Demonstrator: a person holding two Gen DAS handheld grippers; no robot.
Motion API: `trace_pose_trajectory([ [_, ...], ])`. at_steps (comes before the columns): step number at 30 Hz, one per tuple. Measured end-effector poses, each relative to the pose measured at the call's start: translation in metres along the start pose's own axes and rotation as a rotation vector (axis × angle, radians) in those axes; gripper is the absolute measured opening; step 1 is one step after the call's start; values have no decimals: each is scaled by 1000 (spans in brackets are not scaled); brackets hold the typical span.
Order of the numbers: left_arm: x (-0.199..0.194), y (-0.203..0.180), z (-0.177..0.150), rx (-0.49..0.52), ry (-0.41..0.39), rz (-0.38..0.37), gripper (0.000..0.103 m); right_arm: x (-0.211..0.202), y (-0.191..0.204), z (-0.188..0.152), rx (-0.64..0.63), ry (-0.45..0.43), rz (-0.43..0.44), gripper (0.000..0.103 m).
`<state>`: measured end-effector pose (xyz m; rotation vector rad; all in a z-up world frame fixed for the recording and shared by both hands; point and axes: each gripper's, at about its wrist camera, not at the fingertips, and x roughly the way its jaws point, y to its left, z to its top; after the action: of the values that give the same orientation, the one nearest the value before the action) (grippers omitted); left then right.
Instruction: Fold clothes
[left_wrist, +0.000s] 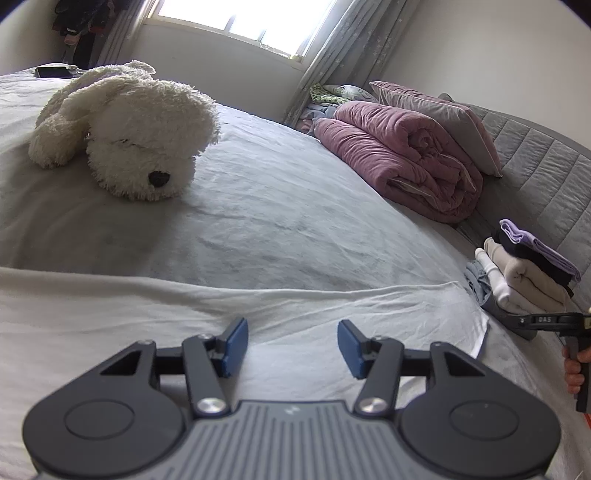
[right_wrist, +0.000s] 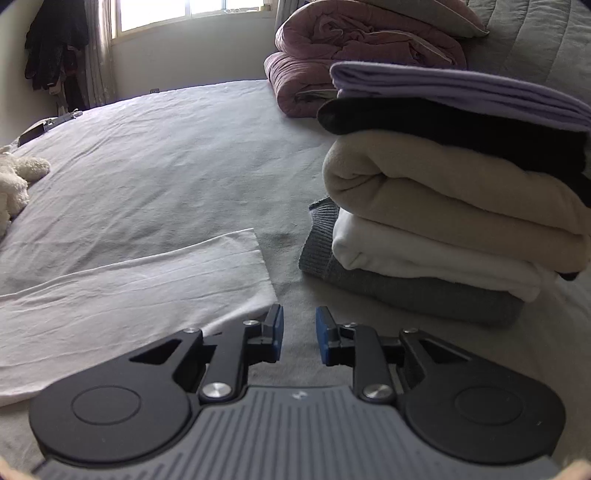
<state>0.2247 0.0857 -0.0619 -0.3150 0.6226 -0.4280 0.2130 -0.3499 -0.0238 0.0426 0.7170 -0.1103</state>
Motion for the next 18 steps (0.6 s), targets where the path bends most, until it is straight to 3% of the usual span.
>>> trace_pose_trajectory([
  [10,-38,-8,11,-26,-27,56,59,-124,25,-25,-41,-26,67,41],
  [18,-131,-12,18,12,-60,201,59,-166,55,-41,-76,-73,150,50],
])
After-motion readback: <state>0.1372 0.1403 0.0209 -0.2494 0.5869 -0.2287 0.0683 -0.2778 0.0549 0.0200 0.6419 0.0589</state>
